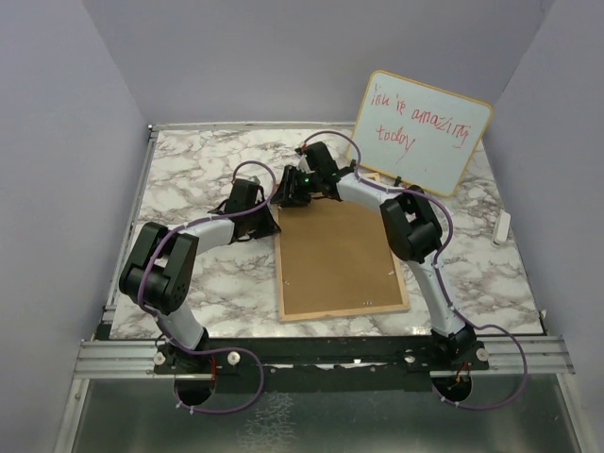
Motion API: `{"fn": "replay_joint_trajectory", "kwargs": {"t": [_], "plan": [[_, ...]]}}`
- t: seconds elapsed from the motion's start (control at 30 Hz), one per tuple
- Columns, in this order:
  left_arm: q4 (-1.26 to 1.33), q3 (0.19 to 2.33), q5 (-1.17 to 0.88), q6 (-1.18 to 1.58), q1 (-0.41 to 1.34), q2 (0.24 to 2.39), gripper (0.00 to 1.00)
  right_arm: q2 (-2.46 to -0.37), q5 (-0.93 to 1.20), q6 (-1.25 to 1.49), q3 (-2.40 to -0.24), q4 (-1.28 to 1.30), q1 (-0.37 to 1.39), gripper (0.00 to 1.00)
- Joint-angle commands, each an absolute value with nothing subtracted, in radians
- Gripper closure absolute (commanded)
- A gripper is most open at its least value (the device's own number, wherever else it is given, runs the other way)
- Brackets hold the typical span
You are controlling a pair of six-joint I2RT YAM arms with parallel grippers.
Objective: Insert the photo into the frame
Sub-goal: Install the photo frame at the center of the board.
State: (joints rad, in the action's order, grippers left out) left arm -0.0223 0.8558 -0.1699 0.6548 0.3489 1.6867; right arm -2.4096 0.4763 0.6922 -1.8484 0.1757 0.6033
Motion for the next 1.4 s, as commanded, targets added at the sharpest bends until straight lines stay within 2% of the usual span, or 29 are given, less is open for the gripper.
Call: {"fn": "replay_joint_trajectory", "kwargs": {"t": [0.0, 0.23, 0.53, 0.73, 0.87, 1.07, 1.23, 1.37], "plan": [[-0.098, 0.809, -0.083, 0.635, 0.337, 1.732, 0.92, -2.496, 0.337, 0.655, -1.788, 0.332, 0.626, 0.51], [-0.1, 0.815, -0.087, 0.635, 0.337, 1.741, 0.92, -2.521, 0.386, 0.592, -1.811, 0.327, 0.639, 0.5], [-0.107, 0.821, -0.078, 0.633, 0.337, 1.745, 0.92, -2.465, 0.611, 0.482, -1.673, 0.252, 0.643, 0.52], [-0.113, 0.829, -0.075, 0.637, 0.336, 1.747, 0.92, -2.481, 0.72, 0.388, -1.766, 0.314, 0.643, 0.52], [-0.118, 0.839, -0.075, 0.634, 0.336, 1.741, 0.92, -2.476, 0.612, 0.414, -1.802, 0.322, 0.642, 0.52], [-0.125, 0.832, -0.064, 0.625, 0.332, 1.72, 0.91, -2.374, 0.398, 0.569, -1.738, 0.228, 0.619, 0.63], [-0.132, 0.83, -0.052, 0.624, 0.324, 1.71, 0.91, -2.308, 0.371, 0.611, -1.701, 0.164, 0.597, 0.66], [-0.136, 0.836, -0.044, 0.627, 0.319, 1.712, 0.88, -2.332, 0.386, 0.579, -1.736, 0.191, 0.595, 0.78]]}}
